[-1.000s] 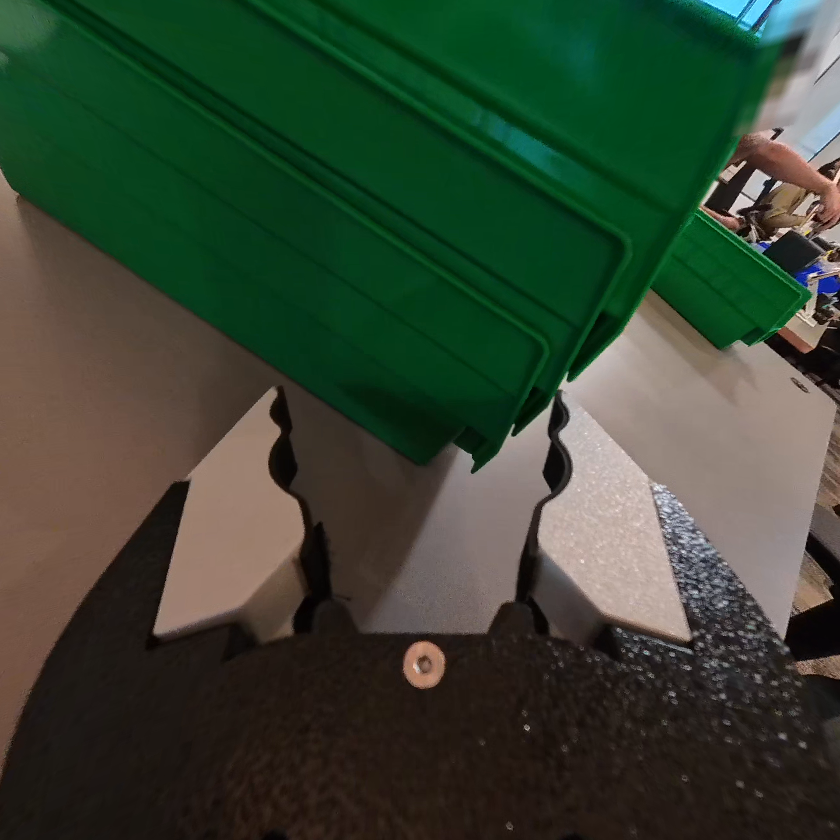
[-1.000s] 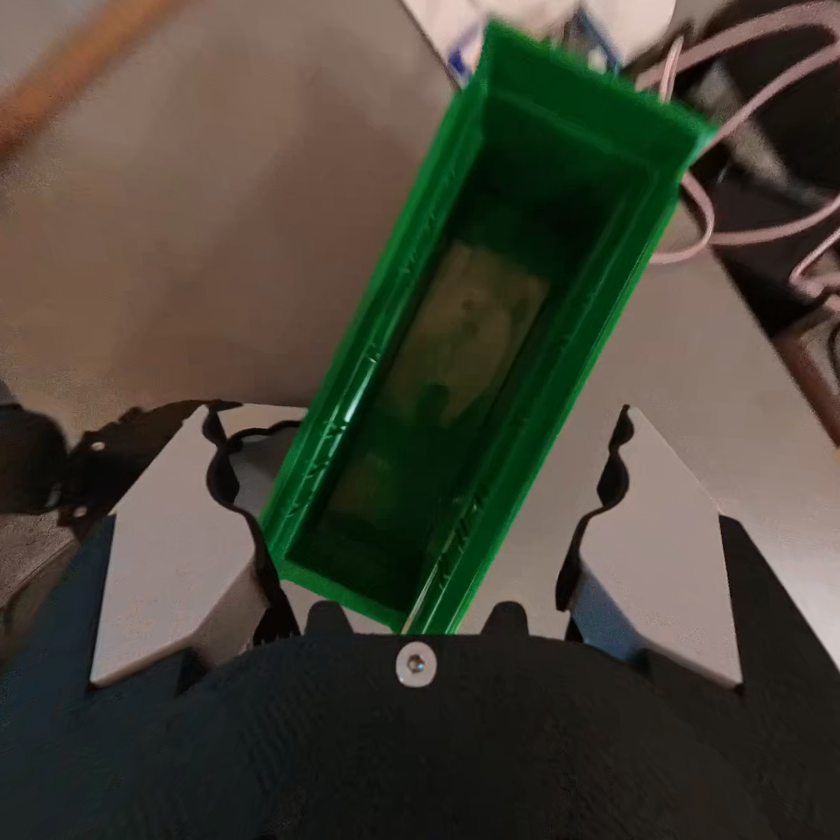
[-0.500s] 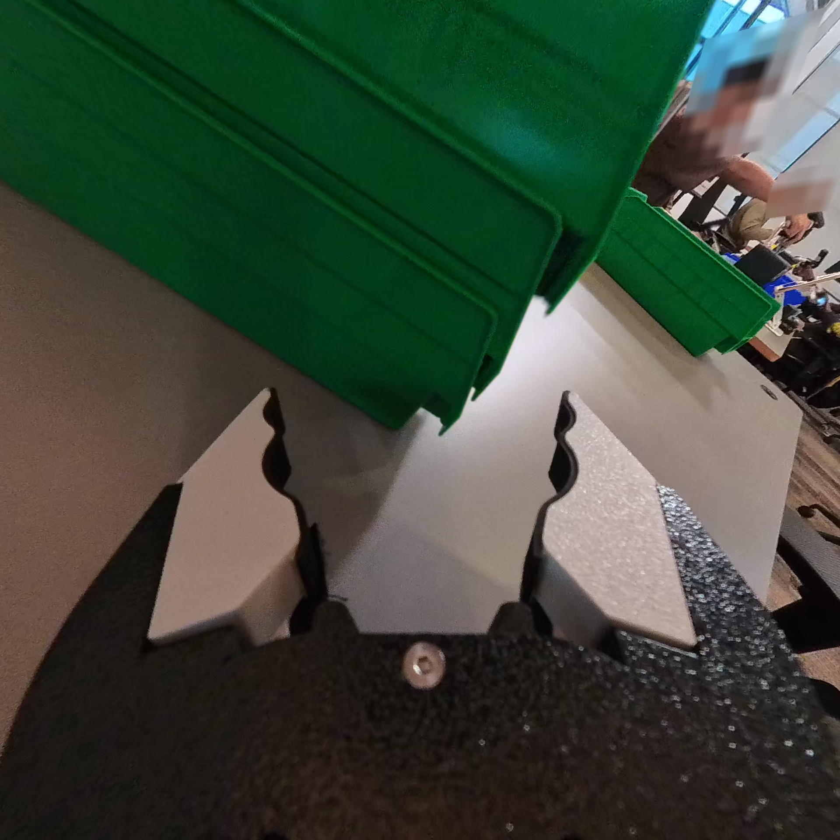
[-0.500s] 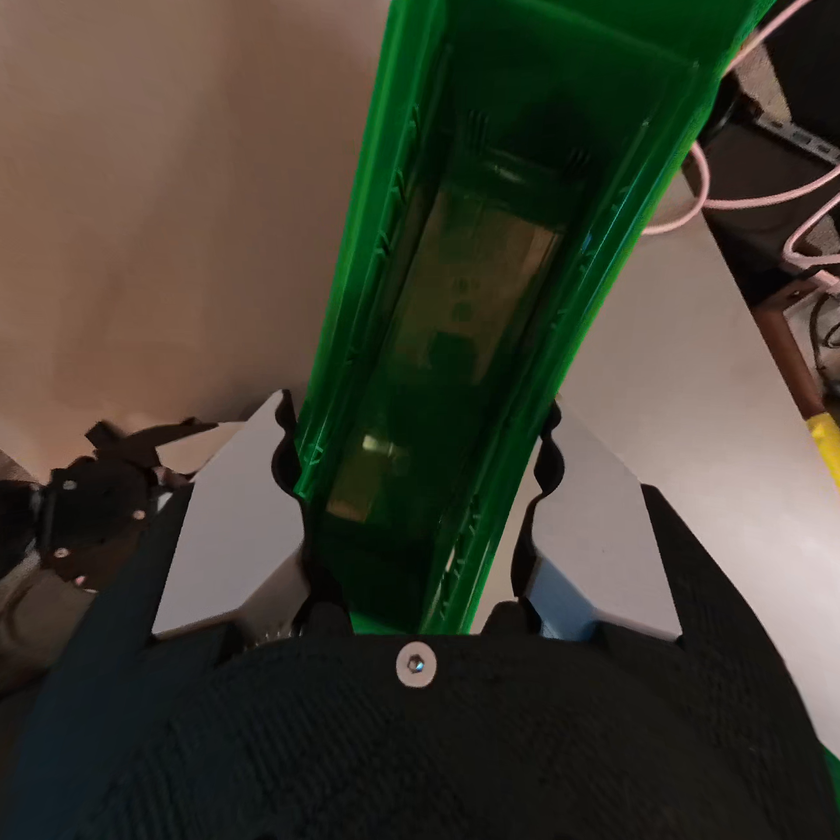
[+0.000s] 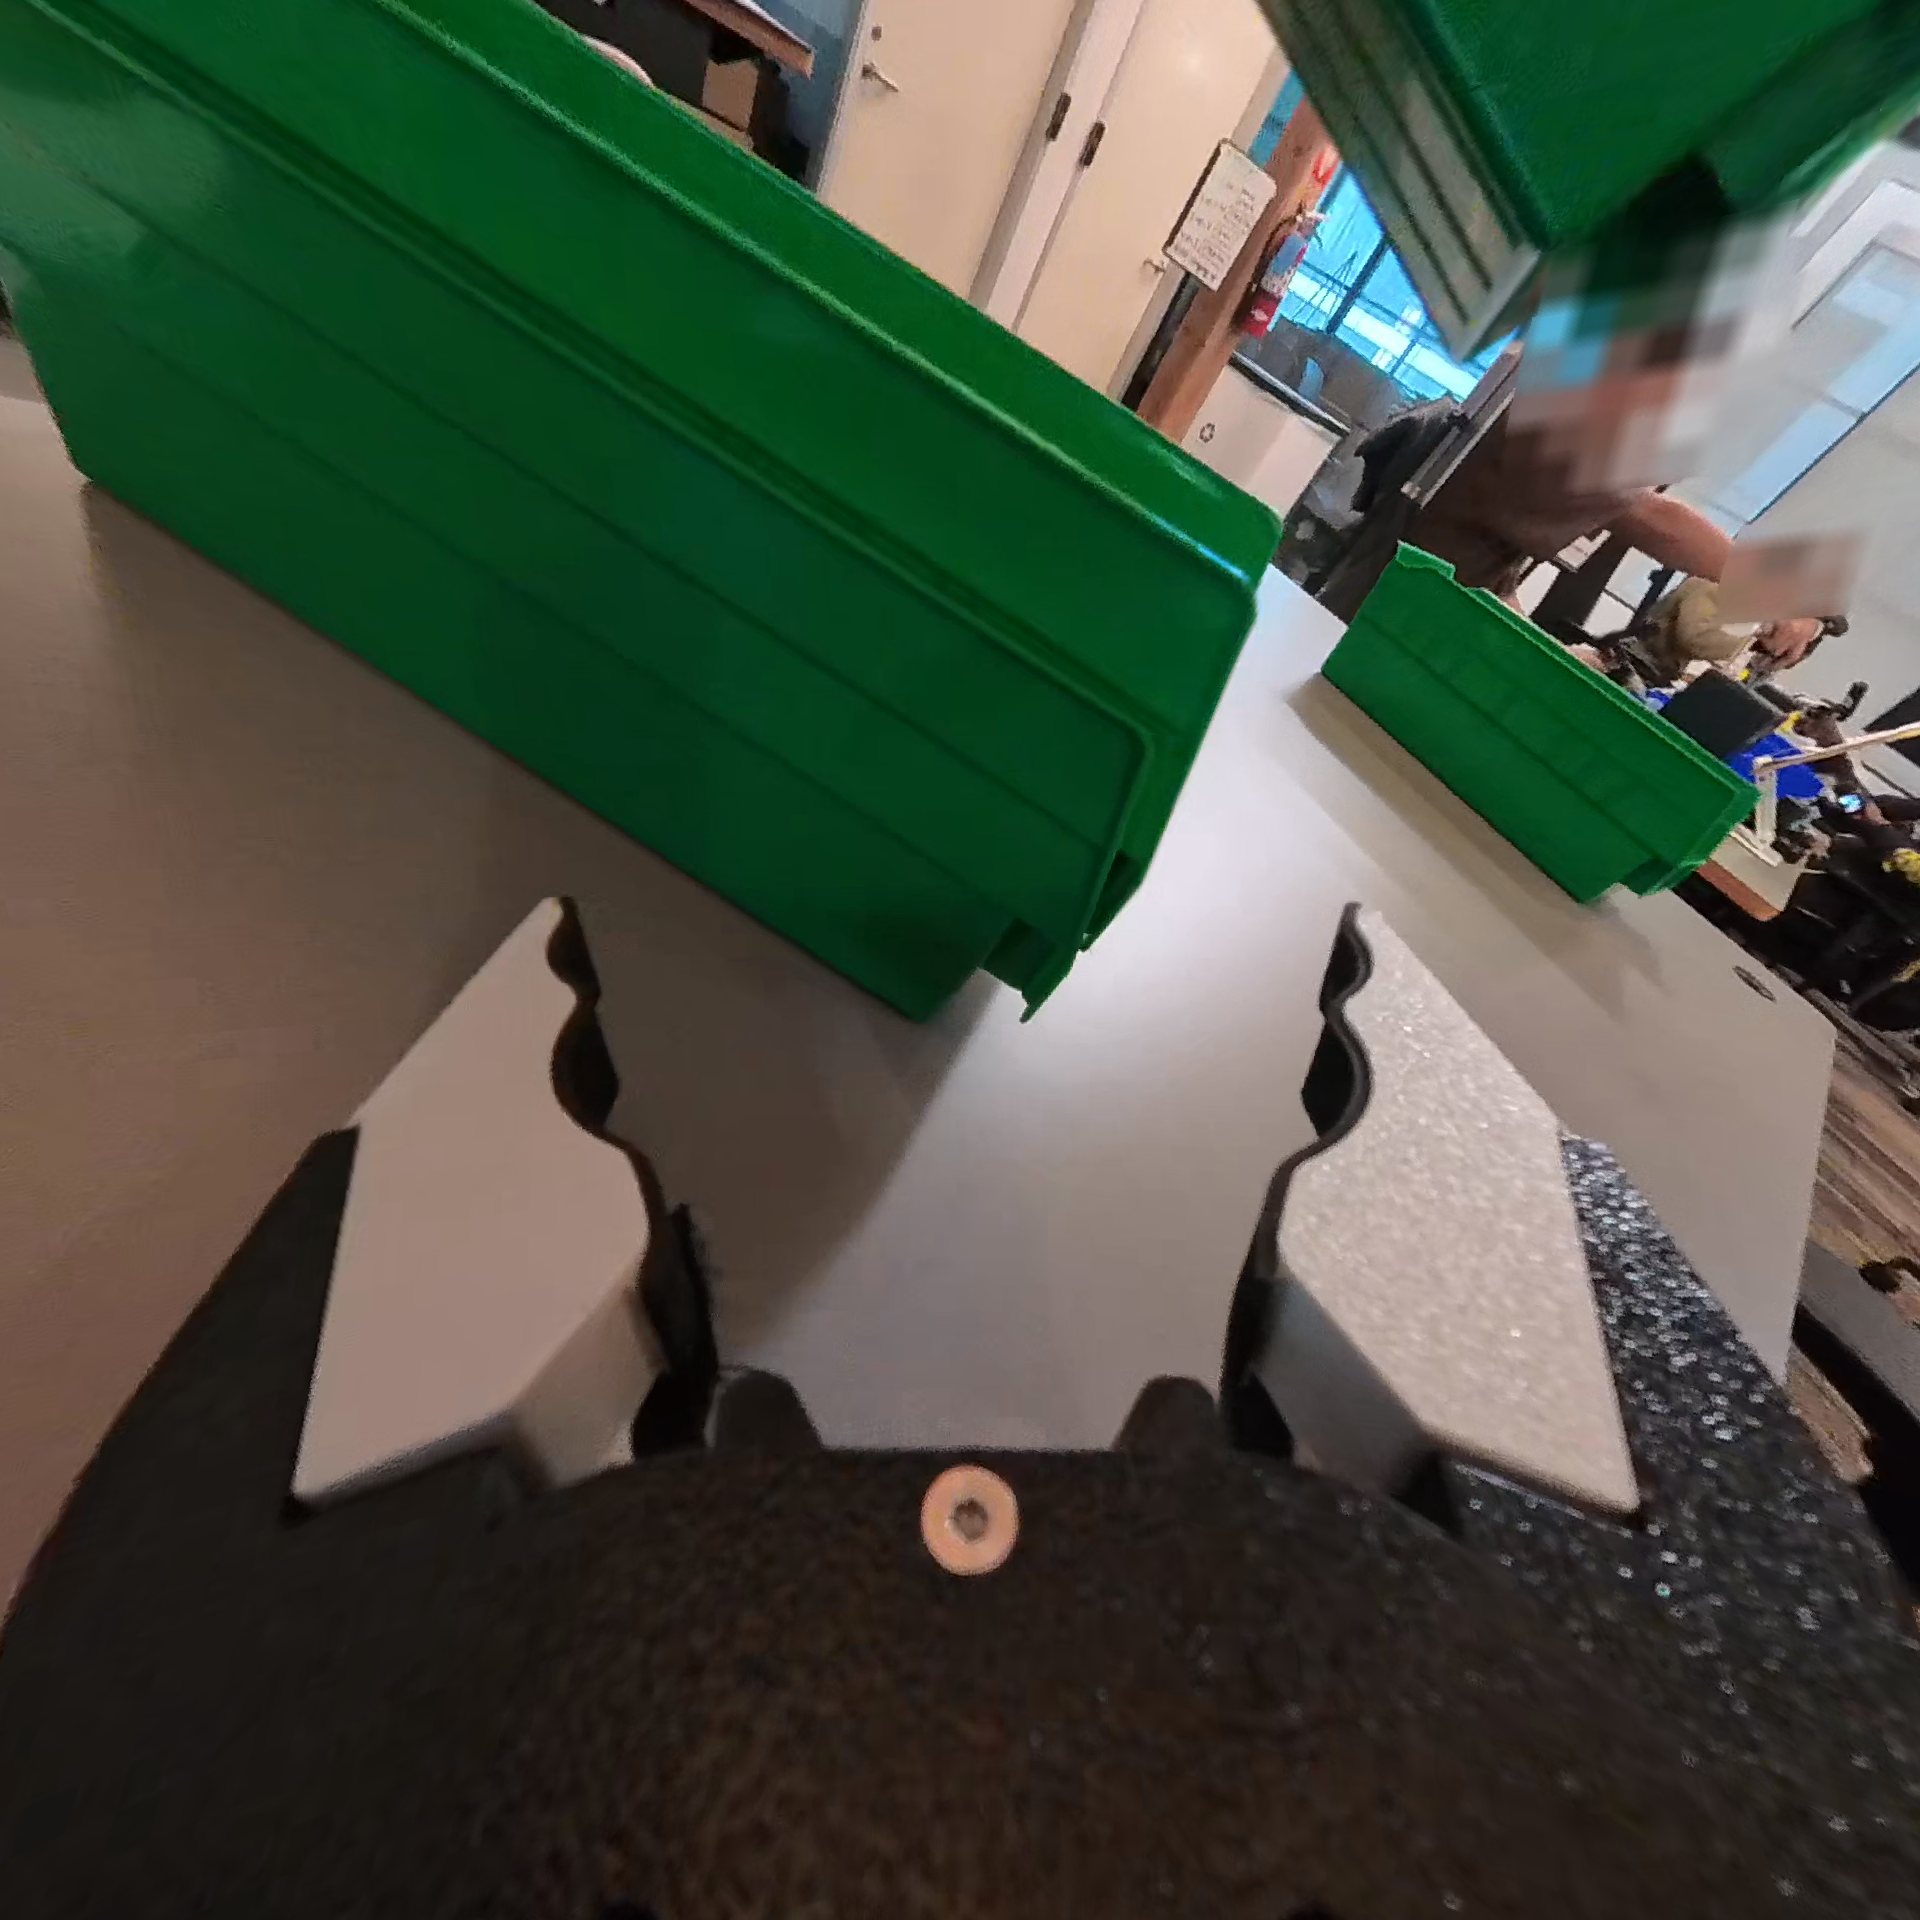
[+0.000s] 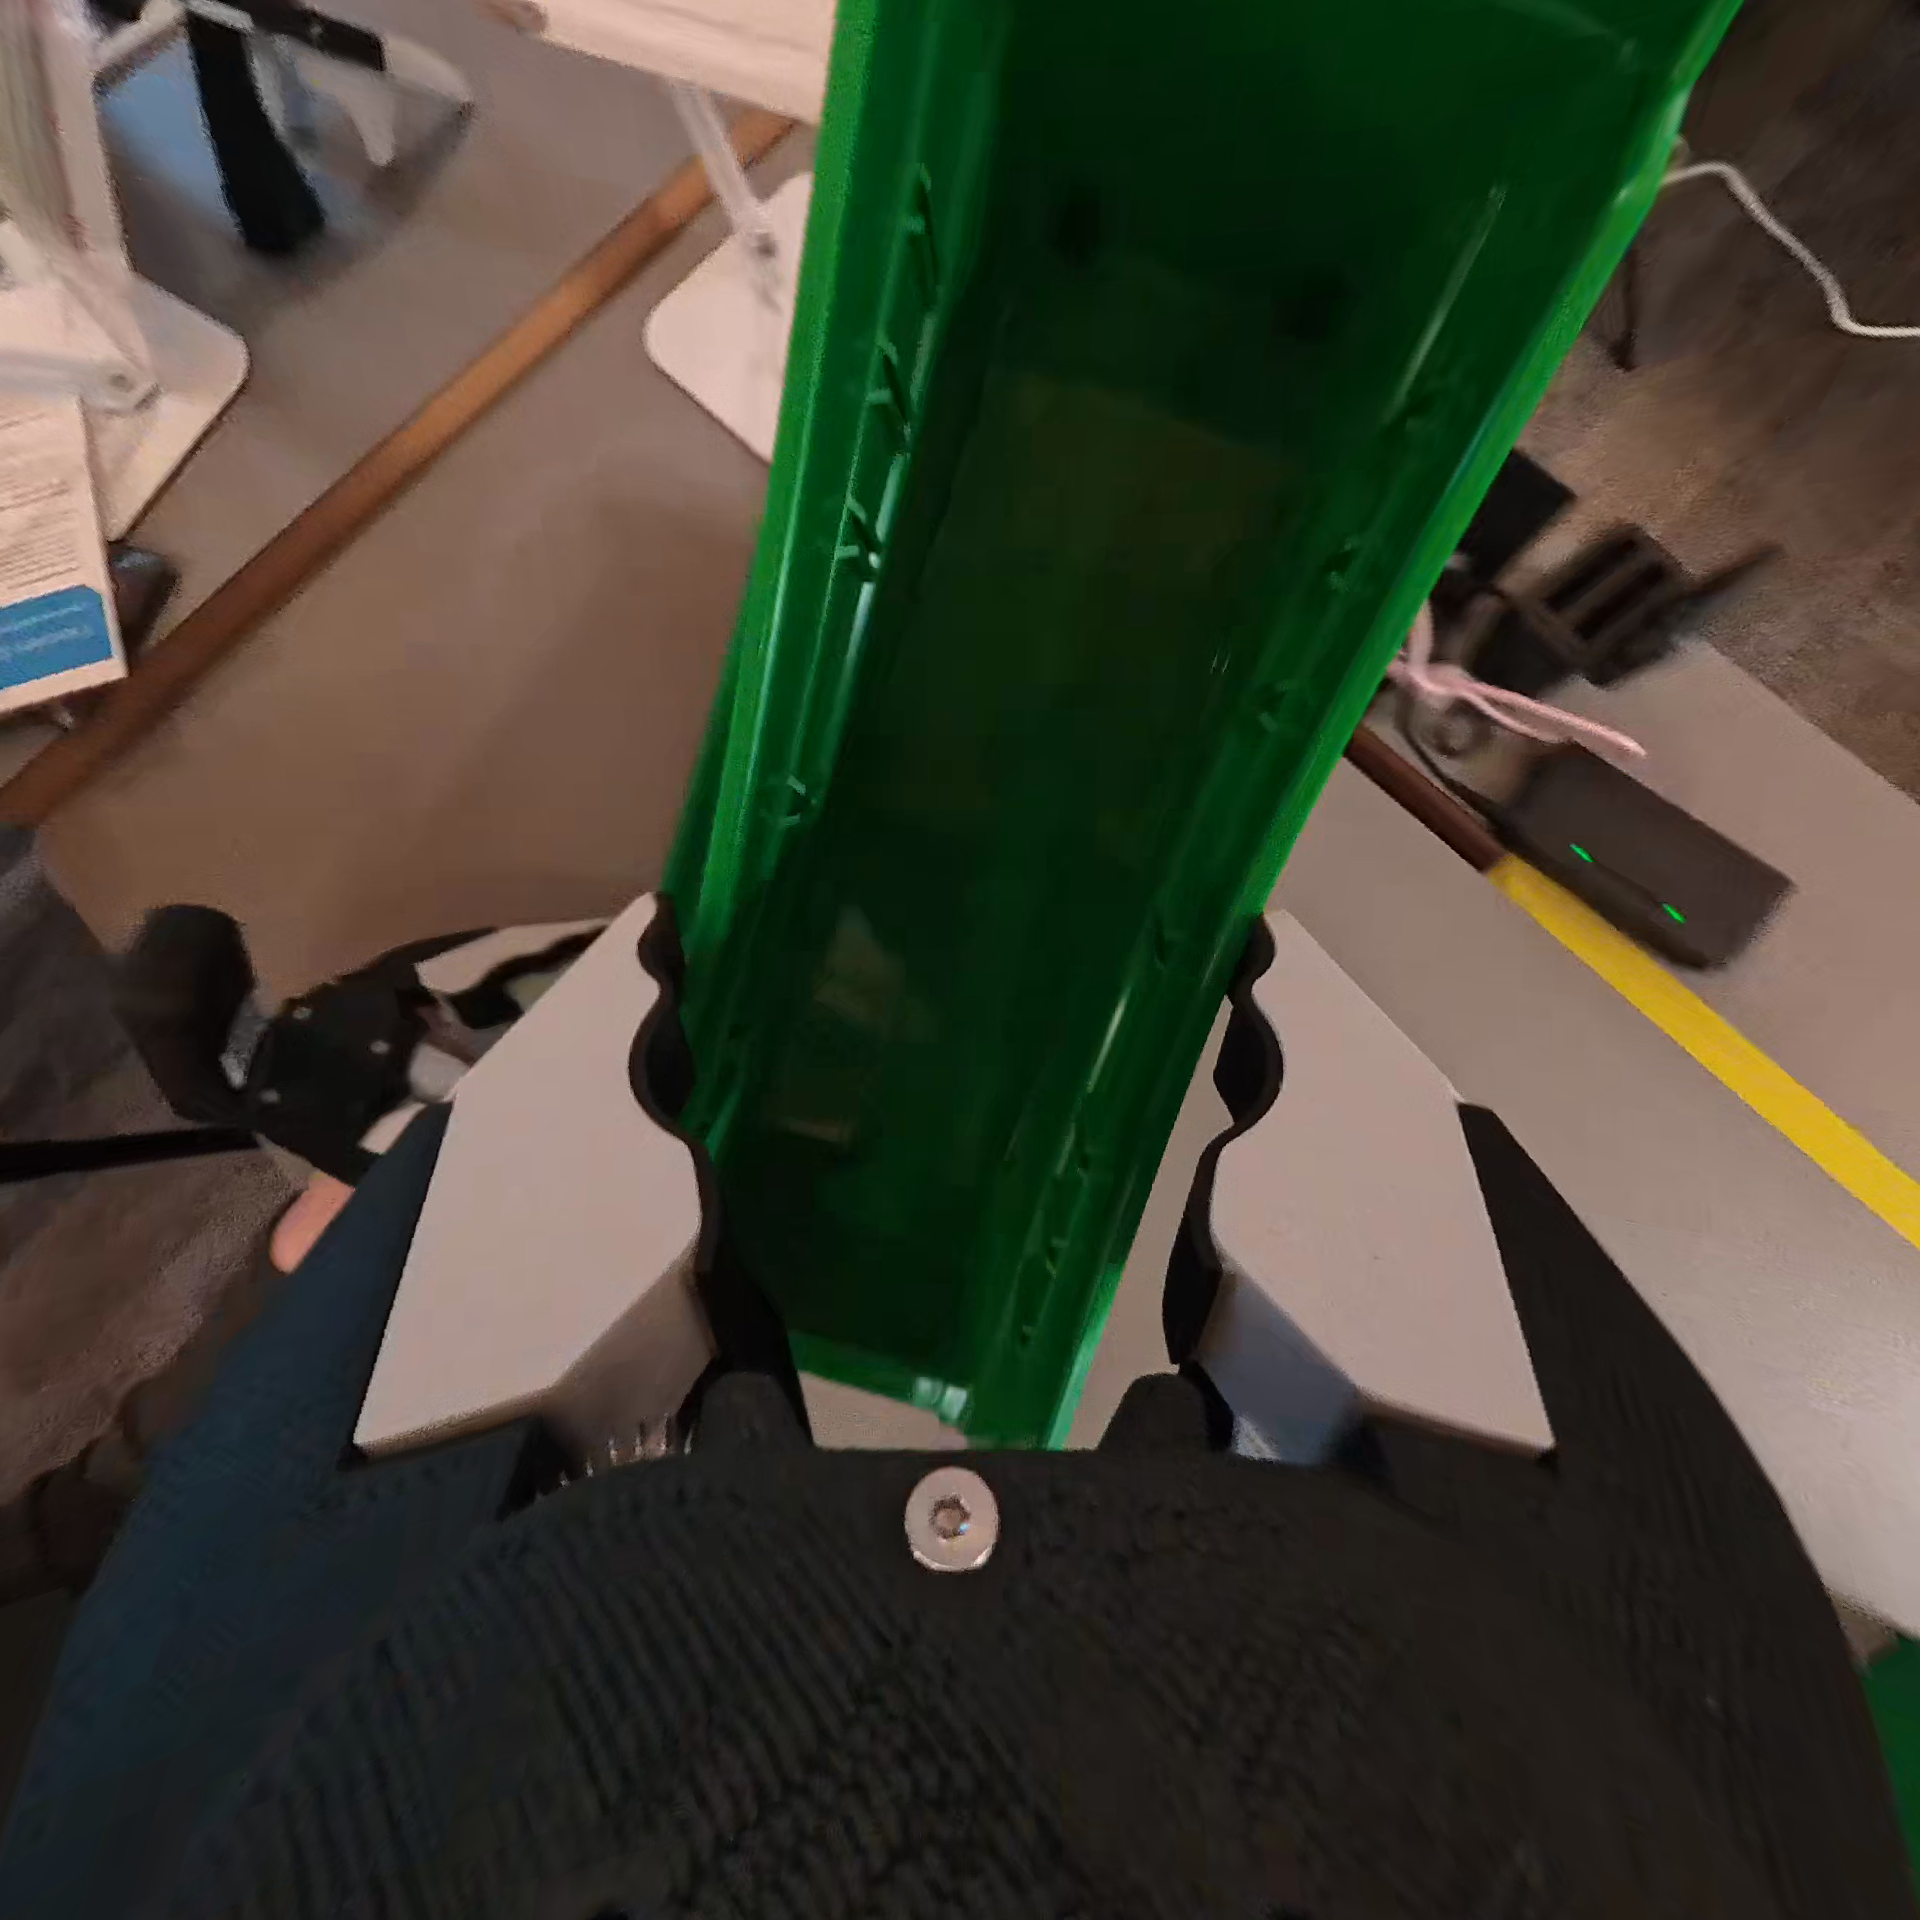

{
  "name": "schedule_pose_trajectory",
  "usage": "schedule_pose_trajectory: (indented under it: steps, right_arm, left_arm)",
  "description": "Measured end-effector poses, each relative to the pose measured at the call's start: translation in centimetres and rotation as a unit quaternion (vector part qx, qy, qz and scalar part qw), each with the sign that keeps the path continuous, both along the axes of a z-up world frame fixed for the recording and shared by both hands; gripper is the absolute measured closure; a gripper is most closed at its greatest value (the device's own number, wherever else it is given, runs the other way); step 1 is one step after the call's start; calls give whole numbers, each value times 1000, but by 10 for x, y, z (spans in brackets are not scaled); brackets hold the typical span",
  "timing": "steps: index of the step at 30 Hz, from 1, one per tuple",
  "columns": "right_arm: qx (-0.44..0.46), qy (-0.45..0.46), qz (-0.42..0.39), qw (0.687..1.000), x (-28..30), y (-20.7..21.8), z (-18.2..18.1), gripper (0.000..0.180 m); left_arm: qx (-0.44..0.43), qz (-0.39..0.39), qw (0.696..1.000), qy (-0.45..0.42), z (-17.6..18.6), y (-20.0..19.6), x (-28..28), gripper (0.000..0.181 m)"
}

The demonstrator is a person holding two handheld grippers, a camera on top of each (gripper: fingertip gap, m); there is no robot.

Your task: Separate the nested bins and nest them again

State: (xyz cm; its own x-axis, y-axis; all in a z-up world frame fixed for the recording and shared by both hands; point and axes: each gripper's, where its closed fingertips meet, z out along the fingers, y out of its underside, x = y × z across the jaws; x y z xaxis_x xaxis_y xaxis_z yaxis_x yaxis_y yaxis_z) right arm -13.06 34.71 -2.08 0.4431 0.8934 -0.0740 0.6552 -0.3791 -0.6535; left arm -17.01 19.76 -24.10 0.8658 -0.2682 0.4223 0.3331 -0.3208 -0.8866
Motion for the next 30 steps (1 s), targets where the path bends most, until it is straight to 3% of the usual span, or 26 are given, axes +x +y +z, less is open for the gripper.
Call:
schedule_pose_trajectory:
  steps: [5, 13, 21, 28, 30]
  right_arm:
    - [2, -9, -97, 995, 129, 38, -24, 75]
    - [-38, -87, -211, 973, 288, 69, -140, 74]
    - [-54, -90, -261, 960, 346, 83, -213, 72]
    - [-19, -25, -288, 957, 349, 91, -214, 39]
    - [36, -9, -294, 955, 345, 94, -195, 34]
  left_arm:
    - [11, 13, 1000, 20, 2, -1, -3, 43]
    - [15, 19, 999, 38, 3, 1, -3, 47]
    - [20, 23, 999, 32, 5, 0, -5, 48]
    - [21, 25, 999, 32, 5, 0, -6, 46]
    - [24, 27, 999, 32, 6, 0, -6, 46]
